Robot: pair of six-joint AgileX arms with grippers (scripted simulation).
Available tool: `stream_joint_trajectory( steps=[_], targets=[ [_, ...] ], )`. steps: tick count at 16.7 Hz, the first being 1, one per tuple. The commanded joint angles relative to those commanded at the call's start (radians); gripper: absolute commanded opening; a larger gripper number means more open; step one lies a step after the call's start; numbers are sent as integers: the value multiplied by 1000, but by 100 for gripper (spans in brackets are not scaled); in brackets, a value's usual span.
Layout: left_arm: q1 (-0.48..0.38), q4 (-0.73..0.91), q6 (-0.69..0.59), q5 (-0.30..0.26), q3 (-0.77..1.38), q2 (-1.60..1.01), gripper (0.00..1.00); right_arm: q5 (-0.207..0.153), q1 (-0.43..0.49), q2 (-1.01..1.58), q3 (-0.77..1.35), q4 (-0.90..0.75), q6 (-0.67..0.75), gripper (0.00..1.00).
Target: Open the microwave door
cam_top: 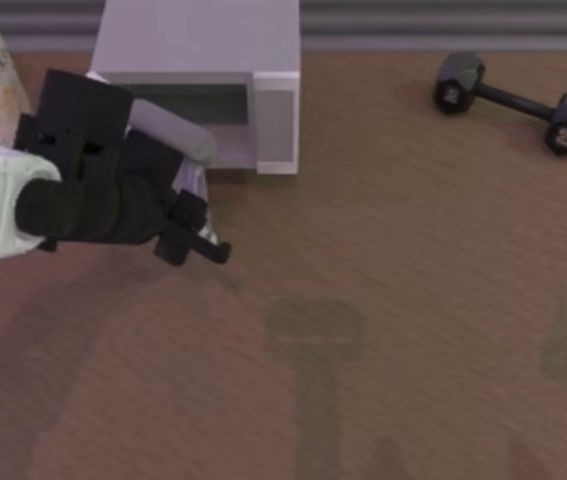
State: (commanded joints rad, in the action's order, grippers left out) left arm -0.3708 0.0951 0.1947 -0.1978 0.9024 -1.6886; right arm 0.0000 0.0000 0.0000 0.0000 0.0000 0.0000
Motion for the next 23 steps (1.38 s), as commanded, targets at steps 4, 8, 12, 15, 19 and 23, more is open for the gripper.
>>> stream_joint_trajectory(
  steps=[4, 8, 12, 15, 19, 23],
  targets=[
    [6, 9, 21, -24, -6, 2, 0, 0, 0, 0, 0, 0, 0, 100],
    [35, 18, 80, -65, -12, 19, 0, 0, 0, 0, 0, 0, 0, 100],
    [47, 26, 100, -79, -20, 22, 0, 0, 0, 0, 0, 0, 0, 100],
    [47, 26, 100, -79, -20, 22, 0, 0, 0, 0, 0, 0, 0, 100],
    [47, 26, 100, -79, -20, 22, 0, 0, 0, 0, 0, 0, 0, 100],
    [47, 26, 100, -79, -20, 22, 0, 0, 0, 0, 0, 0, 0, 100]
  ],
)
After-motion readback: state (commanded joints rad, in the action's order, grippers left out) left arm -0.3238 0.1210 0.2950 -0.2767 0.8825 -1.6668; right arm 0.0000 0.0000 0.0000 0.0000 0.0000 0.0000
